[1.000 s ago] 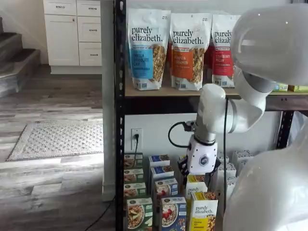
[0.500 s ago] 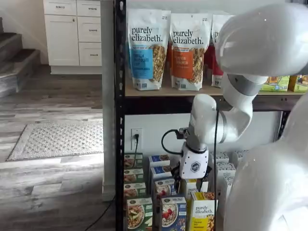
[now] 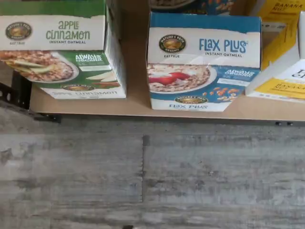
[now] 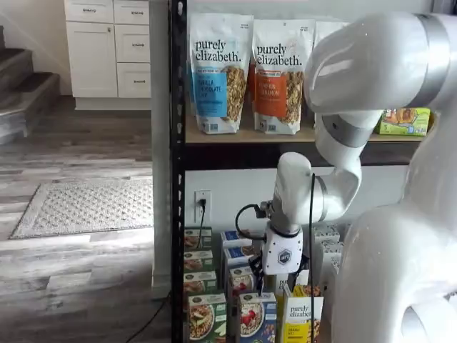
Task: Pick up the blue and white box that is on the bottom shelf, the second box from the left
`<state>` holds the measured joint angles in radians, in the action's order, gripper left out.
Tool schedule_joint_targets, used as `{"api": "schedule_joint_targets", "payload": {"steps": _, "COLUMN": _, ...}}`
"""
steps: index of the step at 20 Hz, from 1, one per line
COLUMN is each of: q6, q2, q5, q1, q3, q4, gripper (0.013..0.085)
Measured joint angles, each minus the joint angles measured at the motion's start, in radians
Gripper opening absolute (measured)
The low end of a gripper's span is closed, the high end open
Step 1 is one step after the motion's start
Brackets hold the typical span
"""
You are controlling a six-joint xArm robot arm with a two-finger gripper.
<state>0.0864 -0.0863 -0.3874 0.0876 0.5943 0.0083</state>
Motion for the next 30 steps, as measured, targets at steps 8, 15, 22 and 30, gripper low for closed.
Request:
{"api": "schedule_joint_targets", "payload": {"steps": 8, "q6": -0.036, "q2": -0.112, "q5": 0.064, "q1": -0.013, "q3": 0.052, "q4": 0.022, "gripper": 0.0850}}
{"api": "schedule_joint_targets", "payload": {"steps": 15, "q6": -0.091, "q2": -0.212, "q5": 0.115, "q1": -0.034, "q3": 0.101, "q4": 0.057, "gripper": 0.0850}}
{"api": "schedule_joint_targets", "payload": {"steps": 22, "q6": -0.137, "q2": -0.297, "q5": 0.154, "q1": -0.042, "q3": 0.156, "q4": 0.095, "gripper": 0.0850}}
{"api": "schedule_joint_targets", "payload": {"steps": 30, "q6": -0.107, "q2": -0.394, "q5": 0.160, "q1": -0.047, "q3": 0.247, "q4": 0.058, "gripper": 0.0850}}
